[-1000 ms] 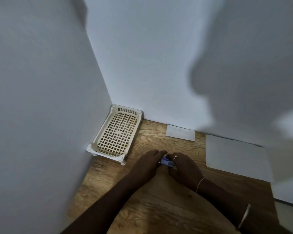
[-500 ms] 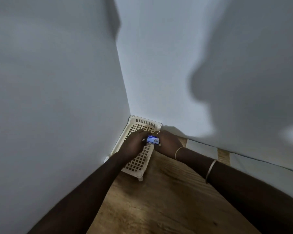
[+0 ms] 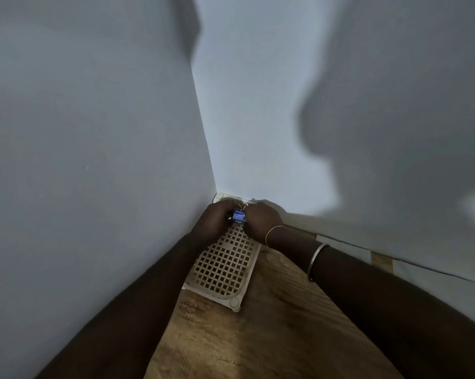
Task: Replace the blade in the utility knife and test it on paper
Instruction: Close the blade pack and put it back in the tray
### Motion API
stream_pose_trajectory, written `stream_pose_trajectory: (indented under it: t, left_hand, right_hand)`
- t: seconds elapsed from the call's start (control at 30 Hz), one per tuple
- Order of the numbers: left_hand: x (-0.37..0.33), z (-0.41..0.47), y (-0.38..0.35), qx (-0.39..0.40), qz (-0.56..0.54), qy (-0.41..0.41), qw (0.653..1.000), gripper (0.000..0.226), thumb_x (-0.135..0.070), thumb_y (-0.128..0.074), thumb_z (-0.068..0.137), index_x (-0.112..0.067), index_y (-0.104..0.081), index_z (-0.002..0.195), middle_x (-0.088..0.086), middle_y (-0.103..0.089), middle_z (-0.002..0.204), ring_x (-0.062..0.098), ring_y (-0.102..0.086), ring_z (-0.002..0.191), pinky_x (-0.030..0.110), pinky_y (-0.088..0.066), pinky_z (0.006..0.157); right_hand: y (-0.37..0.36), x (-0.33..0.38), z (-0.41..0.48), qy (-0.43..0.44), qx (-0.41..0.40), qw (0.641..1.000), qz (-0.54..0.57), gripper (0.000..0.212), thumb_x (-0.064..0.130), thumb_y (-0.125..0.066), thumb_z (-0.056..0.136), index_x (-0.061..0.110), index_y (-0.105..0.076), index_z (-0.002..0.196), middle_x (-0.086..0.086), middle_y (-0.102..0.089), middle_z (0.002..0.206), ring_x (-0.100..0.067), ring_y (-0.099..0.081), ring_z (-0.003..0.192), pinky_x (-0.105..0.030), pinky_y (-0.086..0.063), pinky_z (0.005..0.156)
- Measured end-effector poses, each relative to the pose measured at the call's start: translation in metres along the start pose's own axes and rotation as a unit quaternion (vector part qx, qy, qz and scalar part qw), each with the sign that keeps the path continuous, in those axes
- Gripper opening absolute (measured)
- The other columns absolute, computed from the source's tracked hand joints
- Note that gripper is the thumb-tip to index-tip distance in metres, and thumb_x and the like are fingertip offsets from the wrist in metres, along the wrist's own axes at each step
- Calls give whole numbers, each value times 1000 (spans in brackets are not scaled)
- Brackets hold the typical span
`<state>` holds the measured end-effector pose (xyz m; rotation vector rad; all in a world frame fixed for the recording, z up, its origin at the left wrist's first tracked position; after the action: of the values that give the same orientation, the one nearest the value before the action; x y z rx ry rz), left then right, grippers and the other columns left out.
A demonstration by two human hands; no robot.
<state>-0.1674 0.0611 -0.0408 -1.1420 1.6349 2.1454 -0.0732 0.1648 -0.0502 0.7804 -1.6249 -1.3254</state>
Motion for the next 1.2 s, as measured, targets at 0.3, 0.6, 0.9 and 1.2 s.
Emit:
stream_pose_trajectory:
  t: [0.3,0.6,0.9,1.2]
  left_hand:
    - [4,8,-7,44,10,-32,998,40,5,-64,87,-14,-71,122,2,-73,120,16,-67,110,36,-55,96]
    - [4,4,1,39,29,-39,998,43,0,-65,90,-18,-68,129,1,-71,127,13,-66,116,33,-52,103]
    - [9,-35,7,2,66,-5,998,37,-2,-64,93,-14,-71,127,11,-72,122,26,-68,110,32,-50,98]
    - [13,-57,-5,27,133,41,990,46,-9,-64,94,-19,-63,139,11,-65,130,28,-61,119,38,-47,102]
  right_hand:
    - [-5,-2,7,5,-8,999,-32,23,13,-62,86,11,-68,108,-10,-72,104,-31,-67,99,-37,-54,81]
    - [4,4,4,22,-28,998,-56,21,13,-64,86,10,-69,106,-12,-72,105,-33,-63,103,-41,-54,87]
    - [-1,27,-24,36,-35,999,22,21,22,-69,89,13,-69,107,-11,-73,103,-31,-67,100,-38,-53,80]
    - [-30,38,-43,-21,-9,994,104,37,26,-70,89,12,-65,123,-11,-60,122,-30,-62,108,-39,-53,89]
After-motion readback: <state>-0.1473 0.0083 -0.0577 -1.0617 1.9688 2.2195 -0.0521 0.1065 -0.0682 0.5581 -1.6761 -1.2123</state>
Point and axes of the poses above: each hand's wrist, its own z-axis towards the middle knuckle, its own y-axis out of the back of the hand, x = y × z, the point moved 4 cm from there along z, towards the middle knuckle
